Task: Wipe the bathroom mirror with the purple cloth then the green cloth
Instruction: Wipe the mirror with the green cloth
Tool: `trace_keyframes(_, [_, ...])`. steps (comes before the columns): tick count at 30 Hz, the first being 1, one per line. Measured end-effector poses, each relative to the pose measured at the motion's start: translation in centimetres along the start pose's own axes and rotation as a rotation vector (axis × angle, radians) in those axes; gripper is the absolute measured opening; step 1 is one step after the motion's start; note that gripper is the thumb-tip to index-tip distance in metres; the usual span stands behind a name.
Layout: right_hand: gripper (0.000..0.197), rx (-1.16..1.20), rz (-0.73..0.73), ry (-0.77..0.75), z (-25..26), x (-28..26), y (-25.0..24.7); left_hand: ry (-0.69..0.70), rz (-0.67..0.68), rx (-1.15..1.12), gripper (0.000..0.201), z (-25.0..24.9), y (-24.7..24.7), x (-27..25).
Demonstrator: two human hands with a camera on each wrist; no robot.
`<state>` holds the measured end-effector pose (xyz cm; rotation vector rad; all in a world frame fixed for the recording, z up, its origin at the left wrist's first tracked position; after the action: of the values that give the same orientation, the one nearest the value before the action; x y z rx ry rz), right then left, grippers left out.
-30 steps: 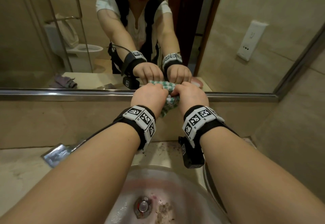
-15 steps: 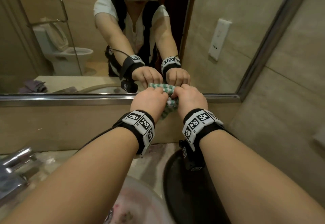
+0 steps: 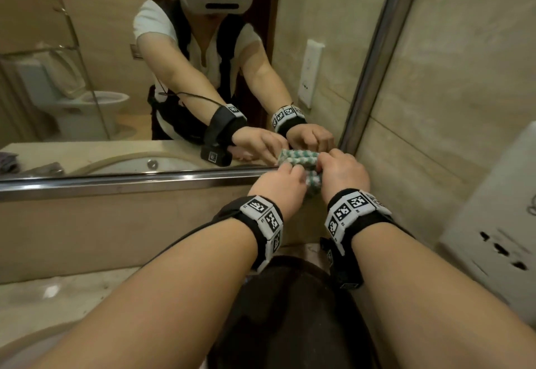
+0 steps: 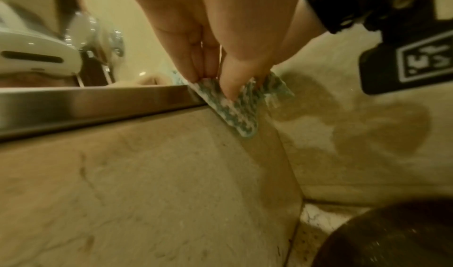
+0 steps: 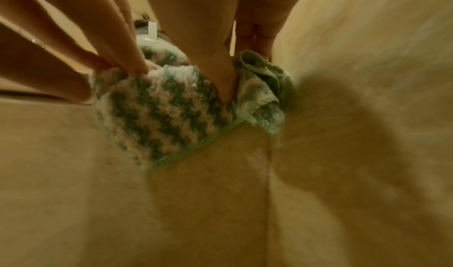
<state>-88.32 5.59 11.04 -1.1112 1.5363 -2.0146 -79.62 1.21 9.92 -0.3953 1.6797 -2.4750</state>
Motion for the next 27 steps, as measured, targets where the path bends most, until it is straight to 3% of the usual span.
trace_keyframes(5, [0.029,-0.029,0.029,-0.024,-0.1,-1.1,0.2,0.042,0.024,0.163,0.053,-1.3,1.5,0.0])
trace_keyframes(7, [0.040,-0.004,0.043,-0.039,-0.1,-2.4,0.5,0.058,0.045,0.236,0.058,-1.0,2.1,-0.2])
trace_keyframes(10, [0.063,0.007,0.192,-0.033,-0.6,-4.4,2.2,0.085,0.042,0.368,0.060,-0.5,2.2,-0.6])
trace_keyframes(13, [0.064,-0.040,0.274,-0.019,-0.6,-4.3,3.3,0.086,0.058,0.487,0.061,-0.2,1.5,-0.6])
trace_keyframes(18, [0.064,-0.088,0.216,0.012,0.2,-1.5,1.7,0.019,0.041,0.632,0.063,2.0,-0.8,0.5])
trace_keyframes(22, [0.066,-0.099,0.130,0.020,0.4,0.0,-0.1,-0.022,0.001,0.665,0.068,3.0,-2.3,1.1])
trace_keyframes(27, [0.076,-0.037,0.125,0.046,0.9,0.4,0.1,-0.067,-0.009,0.649,0.072,3.0,-1.8,1.4])
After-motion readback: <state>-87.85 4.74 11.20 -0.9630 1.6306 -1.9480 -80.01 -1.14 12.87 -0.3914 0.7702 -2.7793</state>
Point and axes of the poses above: each hand's wrist, its own x-axis towards the middle knuckle, its own y-axis out of the palm, z = x × y, the point moved 5 cm from there along x, towards the middle knuckle, and after that the axes turned 6 degrees about x, right-handed, at the moved point
